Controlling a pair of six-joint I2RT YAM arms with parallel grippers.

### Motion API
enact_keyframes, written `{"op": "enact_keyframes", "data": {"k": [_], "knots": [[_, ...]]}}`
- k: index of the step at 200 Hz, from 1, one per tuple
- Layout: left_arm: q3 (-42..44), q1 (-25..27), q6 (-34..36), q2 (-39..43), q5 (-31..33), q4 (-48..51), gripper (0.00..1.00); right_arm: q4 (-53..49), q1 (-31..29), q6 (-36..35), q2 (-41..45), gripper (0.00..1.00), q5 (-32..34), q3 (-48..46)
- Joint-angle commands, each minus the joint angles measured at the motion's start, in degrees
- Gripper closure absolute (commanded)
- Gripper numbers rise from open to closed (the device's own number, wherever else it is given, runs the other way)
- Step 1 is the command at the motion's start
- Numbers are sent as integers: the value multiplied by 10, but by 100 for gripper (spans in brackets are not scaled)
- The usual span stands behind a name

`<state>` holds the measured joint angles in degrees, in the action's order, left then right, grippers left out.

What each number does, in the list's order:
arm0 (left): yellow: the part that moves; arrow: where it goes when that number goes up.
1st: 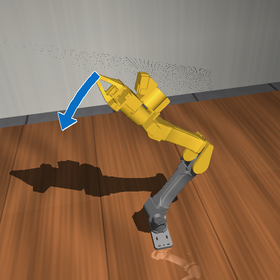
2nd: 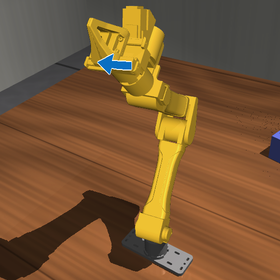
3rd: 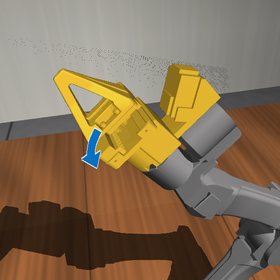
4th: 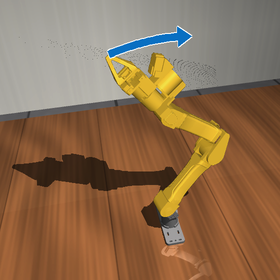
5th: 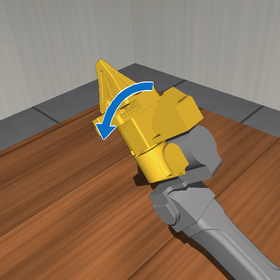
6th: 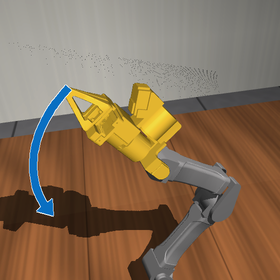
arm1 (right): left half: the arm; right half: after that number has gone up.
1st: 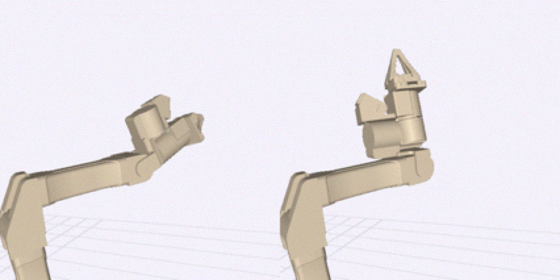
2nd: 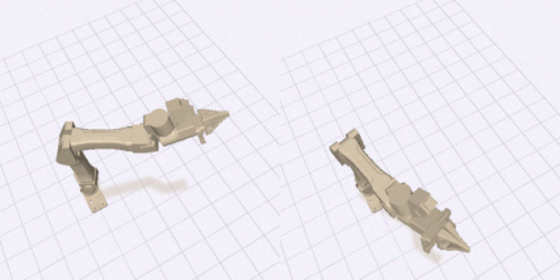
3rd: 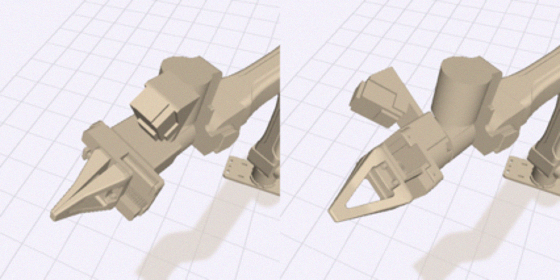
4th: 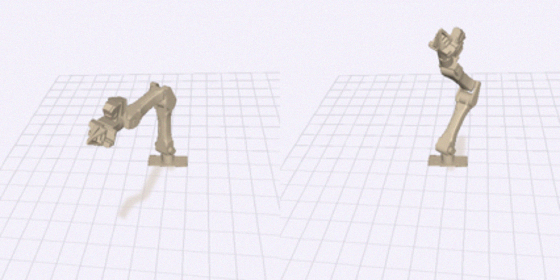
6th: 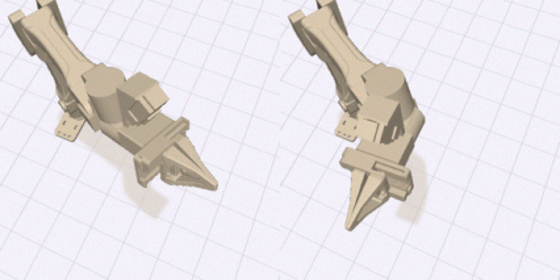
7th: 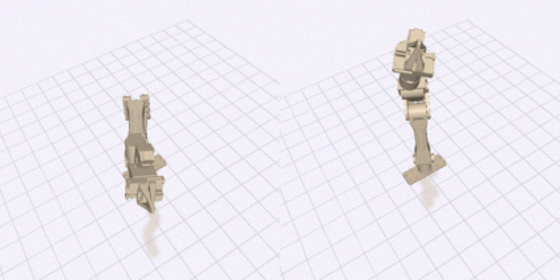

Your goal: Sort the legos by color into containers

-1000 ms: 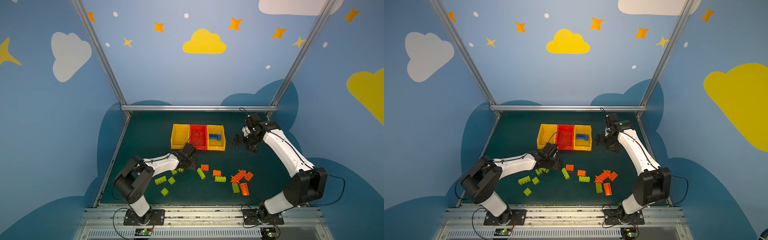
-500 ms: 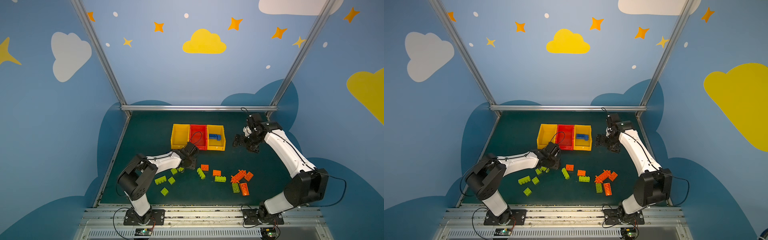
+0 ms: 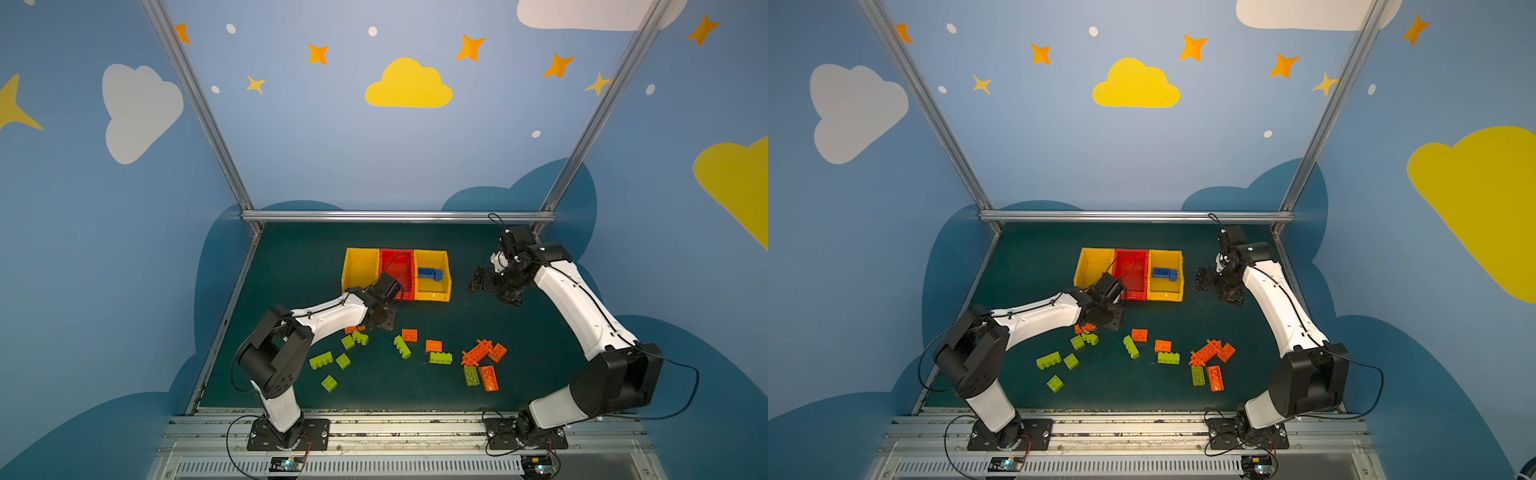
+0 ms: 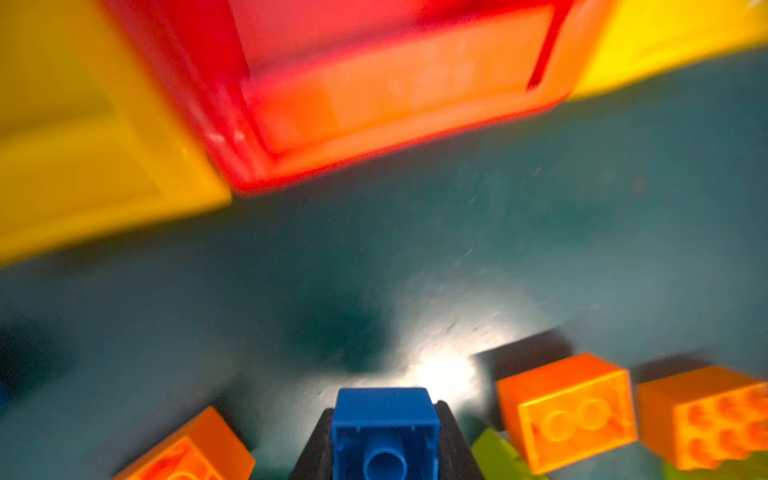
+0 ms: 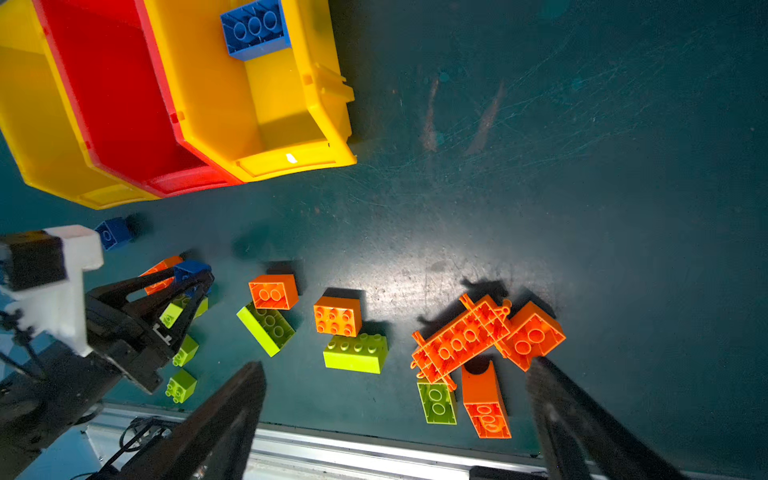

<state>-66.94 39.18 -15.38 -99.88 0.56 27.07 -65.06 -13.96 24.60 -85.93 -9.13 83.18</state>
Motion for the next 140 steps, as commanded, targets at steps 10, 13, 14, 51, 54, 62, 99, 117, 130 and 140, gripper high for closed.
{"op": "enact_keyframes", "data": {"k": [10,13,14,51,54,62,99,117,130,140], "knots": [[-113,1,9,-33,3,52,84,-9,6,4,29,5,-14,-20],[-125,1,8,-37,2,53,84,-8,6,5,33,5,-14,-22],[-128,2,8,-39,2,53,84,-8,6,5,34,5,-14,-23],[-277,5,-8,-122,-26,59,83,-1,16,7,58,5,-14,-48],[-289,6,-8,-131,-28,58,83,-1,17,7,60,4,-15,-49],[-322,10,-8,-153,-34,63,84,-1,21,7,65,5,-13,-54],[-463,20,-1,-252,-42,98,83,-6,39,7,87,5,-6,-65],[-513,21,-5,-290,-51,110,83,-11,48,7,100,4,0,-68],[-539,22,-11,-312,-58,116,82,-14,55,2,108,5,5,-70],[-558,22,-16,-327,-65,119,82,-17,61,-1,114,5,8,-71]]}}
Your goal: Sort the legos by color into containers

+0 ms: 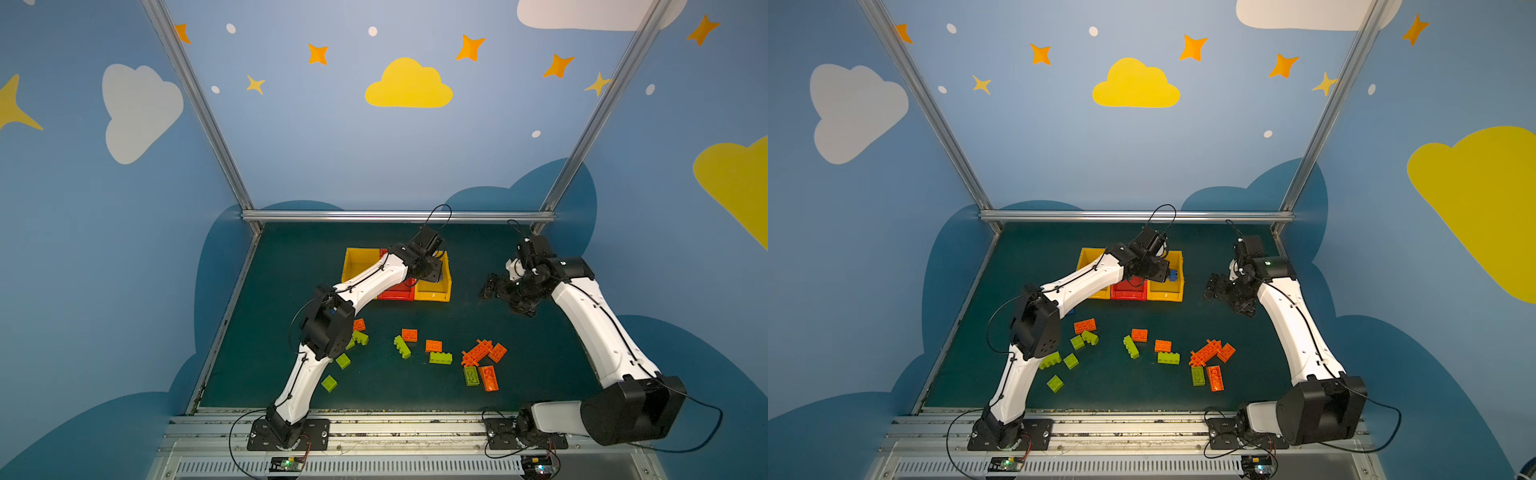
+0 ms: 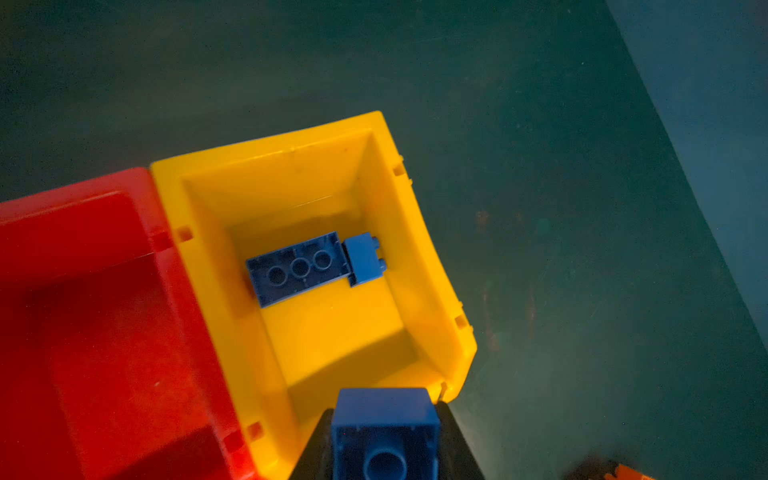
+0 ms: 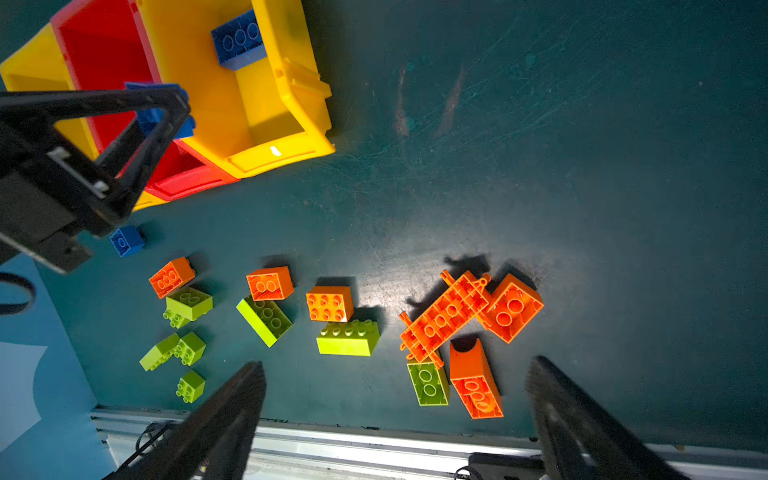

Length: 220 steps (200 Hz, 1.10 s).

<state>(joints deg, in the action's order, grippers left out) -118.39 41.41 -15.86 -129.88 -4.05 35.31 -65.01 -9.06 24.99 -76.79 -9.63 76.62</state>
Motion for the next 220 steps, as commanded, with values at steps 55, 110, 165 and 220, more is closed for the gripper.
{"op": "enact_keyframes", "data": {"k": [55,110,165,220], "knots": [[-145,7,-28,-99,-29,64,67,-28,39,-21,38,5,2,-4],[-182,9,-32,-111,-3,90,40,-28,51,-35,31,4,-10,7],[-37,8,-37,10,98,50,33,0,51,-43,10,5,-55,20],[224,-12,-91,207,229,-11,24,7,12,-47,-45,4,-68,63]]}}
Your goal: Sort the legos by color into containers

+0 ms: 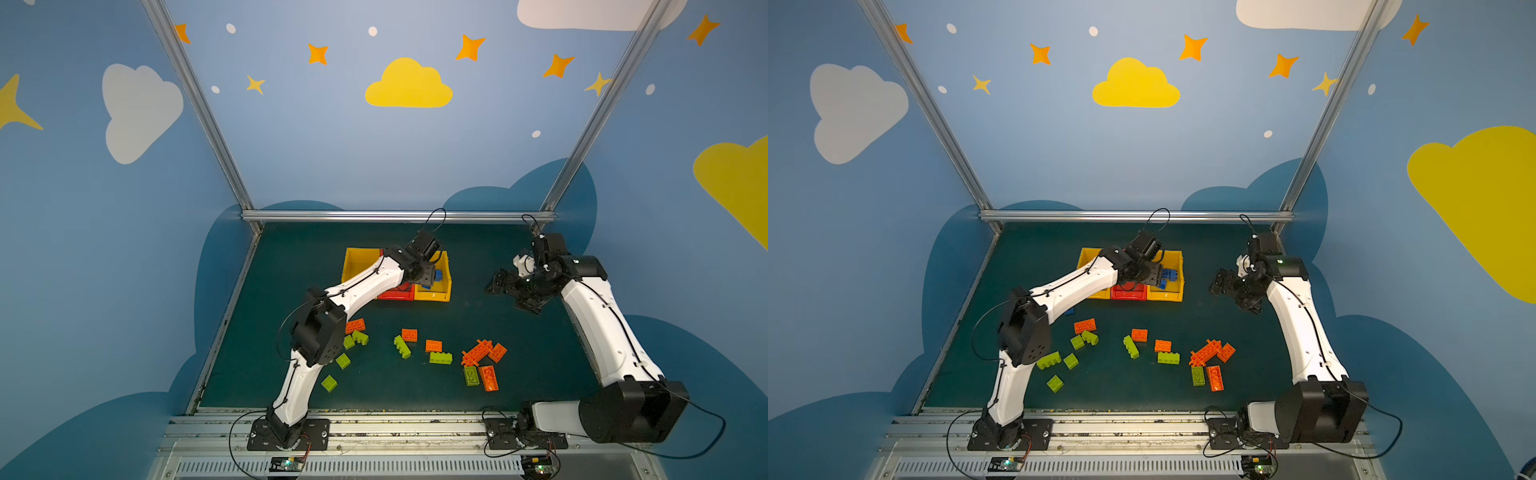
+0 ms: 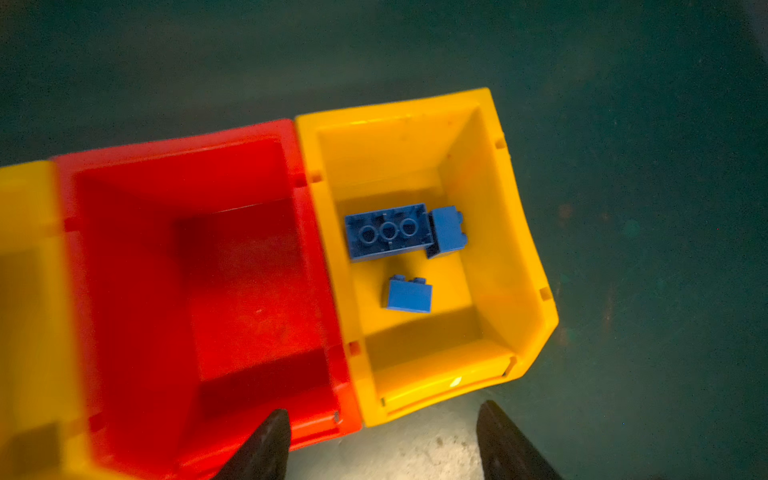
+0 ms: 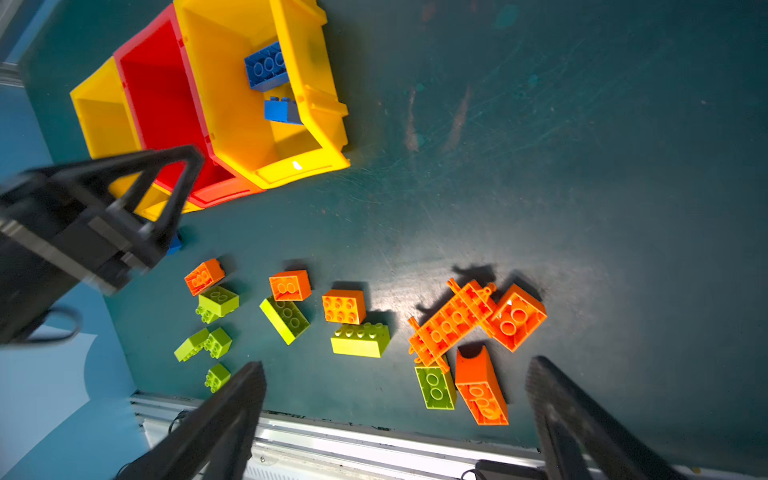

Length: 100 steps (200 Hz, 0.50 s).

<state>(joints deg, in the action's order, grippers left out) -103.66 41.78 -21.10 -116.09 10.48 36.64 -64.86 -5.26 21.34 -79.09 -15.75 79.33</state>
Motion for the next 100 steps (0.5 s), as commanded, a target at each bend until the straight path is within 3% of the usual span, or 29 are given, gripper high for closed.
{"op": "enact_keyframes", "data": {"k": [1,51,100], "knots": [[81,-16,-41,72,85,-24,24,5,-27,-10,-24,5,-6,36],[283,-80,-135,229,114,-3,0,11,-107,9,-91,4,6,95],[418,-141,-177,322,97,-1,0,3,-173,27,-159,5,22,167]]}}
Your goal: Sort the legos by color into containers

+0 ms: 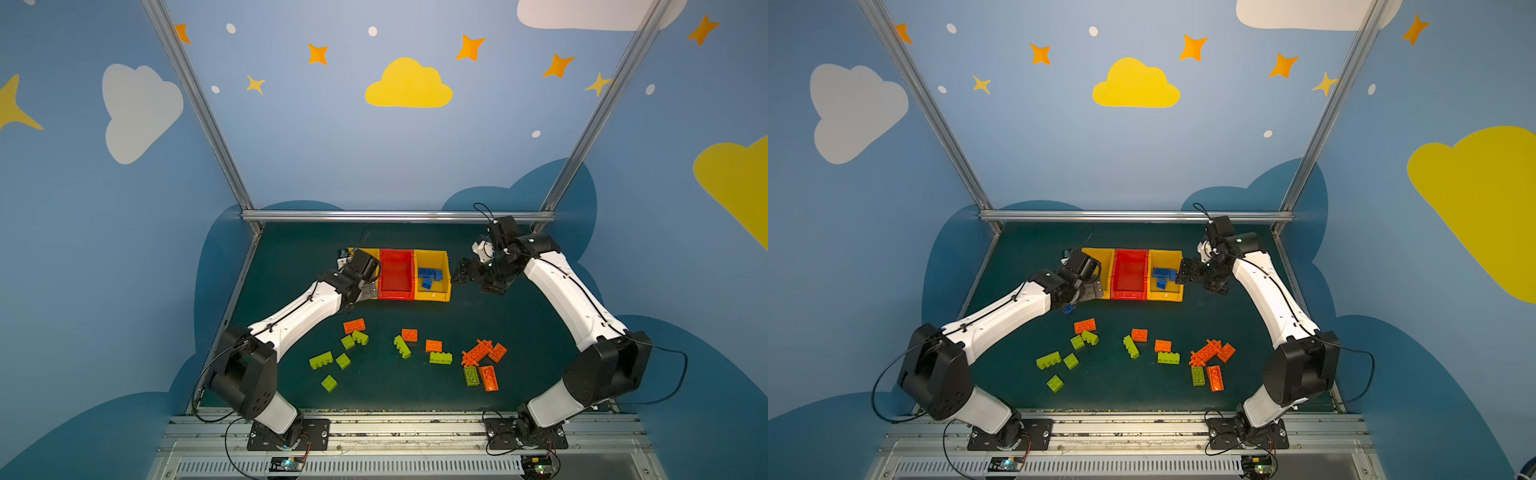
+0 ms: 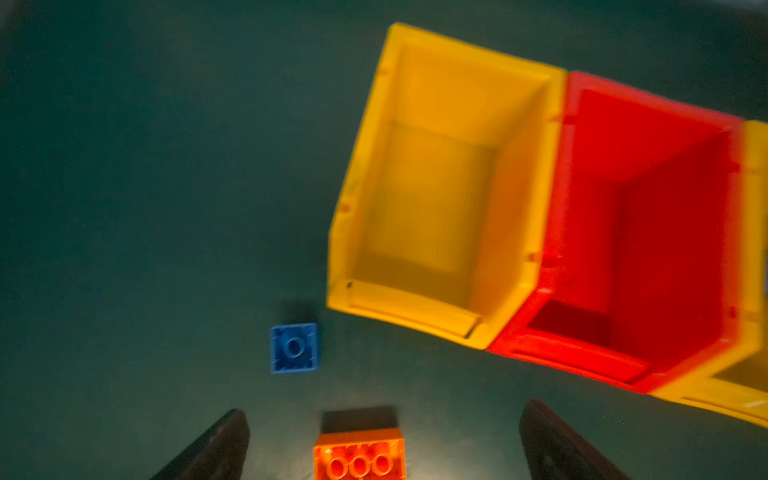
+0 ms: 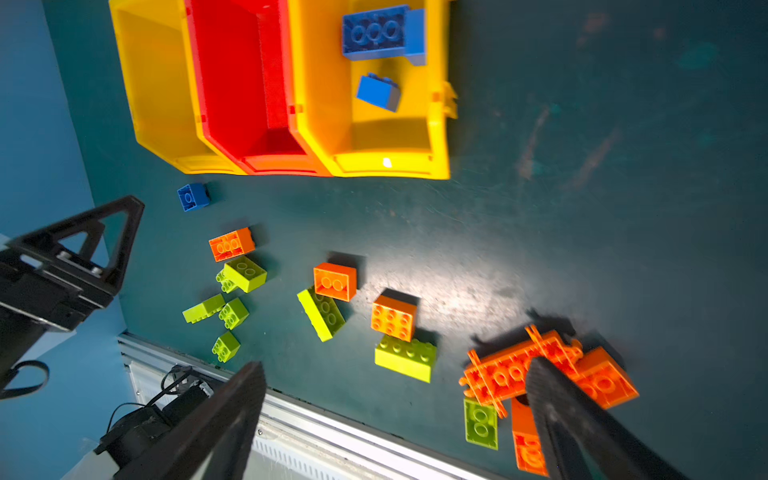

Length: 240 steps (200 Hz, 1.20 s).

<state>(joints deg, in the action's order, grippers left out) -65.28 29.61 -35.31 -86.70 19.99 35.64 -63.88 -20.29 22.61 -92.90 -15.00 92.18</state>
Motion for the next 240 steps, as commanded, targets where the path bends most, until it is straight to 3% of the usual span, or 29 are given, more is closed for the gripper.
{"op": "enact_keyframes", "data": {"k": [1,48,148,204,240], "knots": [[36,-20,-35,28,2,9,0,-7,-24,15,-22,5,15,39],[86,-81,-27,4,-47,-28,1,-18,-54,29,-64,5,18,88],[43,-129,18,-134,-102,-78,8,-39,-74,55,-66,5,61,110],[25,-144,34,-181,-129,-81,26,-49,-74,60,-67,5,74,115],[22,-144,35,-195,-135,-76,52,-58,-74,57,-77,5,76,129]]}}
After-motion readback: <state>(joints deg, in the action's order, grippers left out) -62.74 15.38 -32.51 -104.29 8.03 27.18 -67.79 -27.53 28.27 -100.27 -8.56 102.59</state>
